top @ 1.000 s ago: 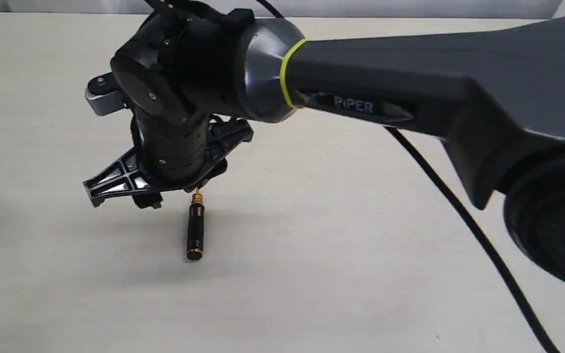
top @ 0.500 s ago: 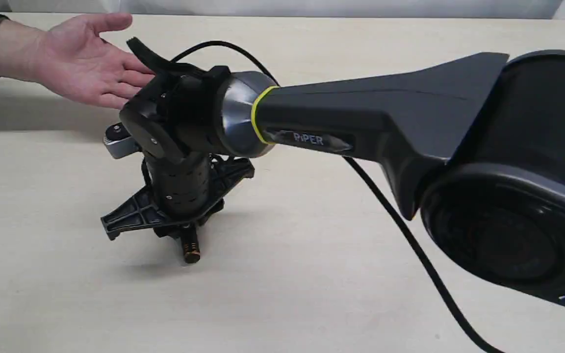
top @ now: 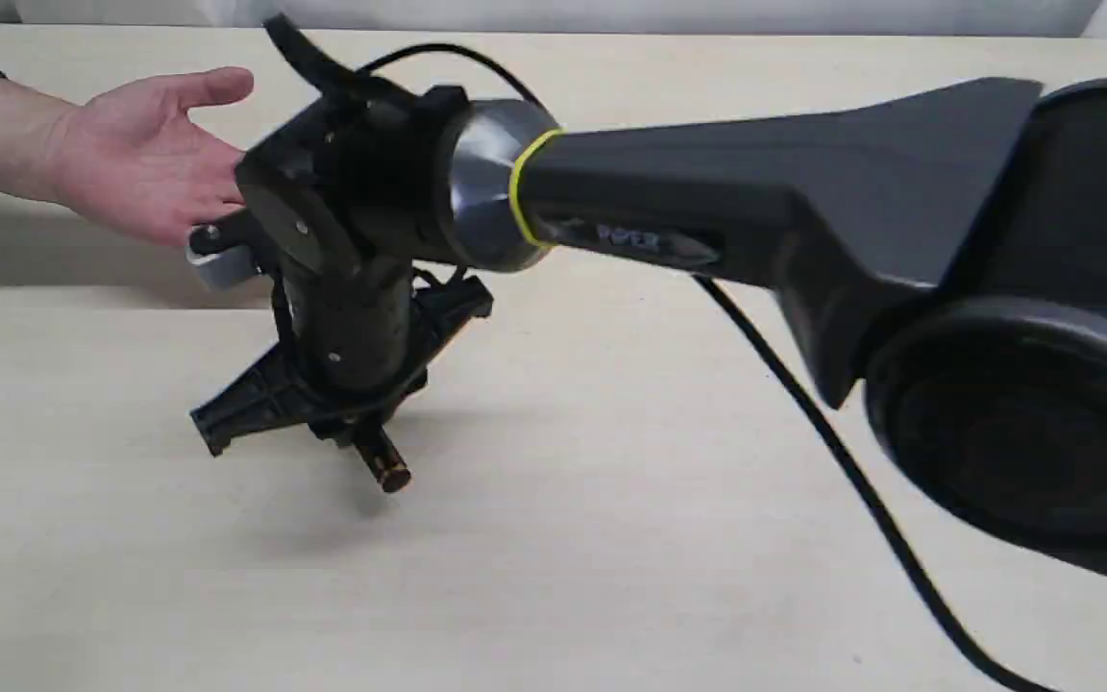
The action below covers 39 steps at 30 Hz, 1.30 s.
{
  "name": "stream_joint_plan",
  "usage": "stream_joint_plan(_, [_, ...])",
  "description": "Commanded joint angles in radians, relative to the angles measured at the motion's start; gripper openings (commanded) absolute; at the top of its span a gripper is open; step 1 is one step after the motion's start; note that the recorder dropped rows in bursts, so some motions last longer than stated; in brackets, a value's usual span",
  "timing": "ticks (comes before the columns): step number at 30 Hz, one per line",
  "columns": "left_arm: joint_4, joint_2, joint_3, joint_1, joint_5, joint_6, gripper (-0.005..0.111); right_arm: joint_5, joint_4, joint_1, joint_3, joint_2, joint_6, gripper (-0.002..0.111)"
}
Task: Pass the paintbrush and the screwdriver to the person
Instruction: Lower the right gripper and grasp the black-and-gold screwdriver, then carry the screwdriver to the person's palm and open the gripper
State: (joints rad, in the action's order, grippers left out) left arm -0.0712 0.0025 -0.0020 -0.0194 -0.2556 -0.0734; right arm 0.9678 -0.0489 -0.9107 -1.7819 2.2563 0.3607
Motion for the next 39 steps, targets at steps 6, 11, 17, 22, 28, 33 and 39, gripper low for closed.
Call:
stream_joint_plan(6, [0.002, -0.002, 0.002, 0.008, 0.006, -0.002, 0.0, 0.003, 0.034, 0.001, -0.031, -0.247, -0.059, 0.004])
stream_joint_plan(11, [0.002, -0.002, 0.002, 0.008, 0.006, -0.002, 0.0, -0.066, 0.032, 0.001, -0.031, -0.354, -0.093, 0.004])
stream_joint_plan(17, [0.004, -0.002, 0.002, 0.008, 0.003, -0.002, 0.0, -0.262, 0.034, 0.003, -0.031, -0.38, -0.147, 0.004])
stream_joint_plan(22, [0.004, -0.002, 0.002, 0.008, 0.005, -0.002, 0.0, -0.347, 0.004, 0.008, -0.031, -0.309, -0.156, 0.004])
stream_joint_plan(28, [0.004, -0.002, 0.002, 0.008, 0.005, -0.002, 0.0, -0.442, 0.008, 0.015, -0.031, -0.179, -0.185, 0.004])
stream_joint_plan(33, [0.004, -0.002, 0.002, 0.008, 0.005, -0.002, 0.0, -0.506, 0.008, 0.015, -0.031, -0.11, -0.199, 0.005])
stream_joint_plan(39, [0.004, -0.002, 0.002, 0.008, 0.005, -0.002, 0.0, -0.486, 0.027, 0.015, -0.031, -0.12, -0.197, 0.006])
